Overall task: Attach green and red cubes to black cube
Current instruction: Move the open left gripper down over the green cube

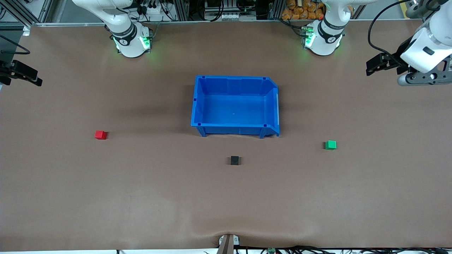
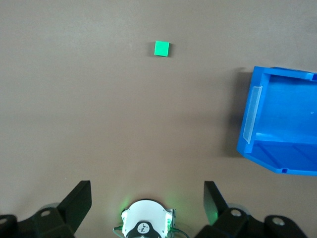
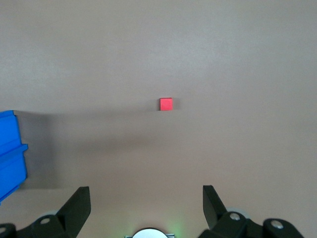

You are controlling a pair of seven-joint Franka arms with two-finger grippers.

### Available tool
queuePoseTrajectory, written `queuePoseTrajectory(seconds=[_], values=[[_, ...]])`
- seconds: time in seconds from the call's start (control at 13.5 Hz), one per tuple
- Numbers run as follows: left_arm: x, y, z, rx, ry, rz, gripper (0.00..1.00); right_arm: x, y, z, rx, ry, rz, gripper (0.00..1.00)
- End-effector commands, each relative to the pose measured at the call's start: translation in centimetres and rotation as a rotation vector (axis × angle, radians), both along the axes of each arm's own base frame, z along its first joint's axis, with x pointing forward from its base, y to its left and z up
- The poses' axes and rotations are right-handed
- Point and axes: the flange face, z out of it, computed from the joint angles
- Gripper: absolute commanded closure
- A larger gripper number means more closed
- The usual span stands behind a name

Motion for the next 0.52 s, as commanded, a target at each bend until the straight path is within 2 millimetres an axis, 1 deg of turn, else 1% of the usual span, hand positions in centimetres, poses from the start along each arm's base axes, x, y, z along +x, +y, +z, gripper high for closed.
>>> queuePoseTrajectory(seconds=[0.0,0.22,0.37,0.44], values=[[0.2,0.0,-2.4,0.016,-0.021,-0.029,0.00,-0.6,-0.2,0.4,-0.007,-0.004,0.000,0.00],[1.0,0.2,-5.7,0.013,-0.012,-0.028,0.00,-0.6,-0.2,0.4,-0.007,-0.005,0.000,0.00],[1.8,0.1,-7.3,0.011,-0.012,-0.032,0.00,-0.5,-0.2,0.5,-0.008,-0.008,0.002,0.00],[2.2,0.0,-7.7,0.009,-0.012,-0.026,0.00,-0.5,-0.2,0.5,-0.007,-0.008,0.005,0.00]])
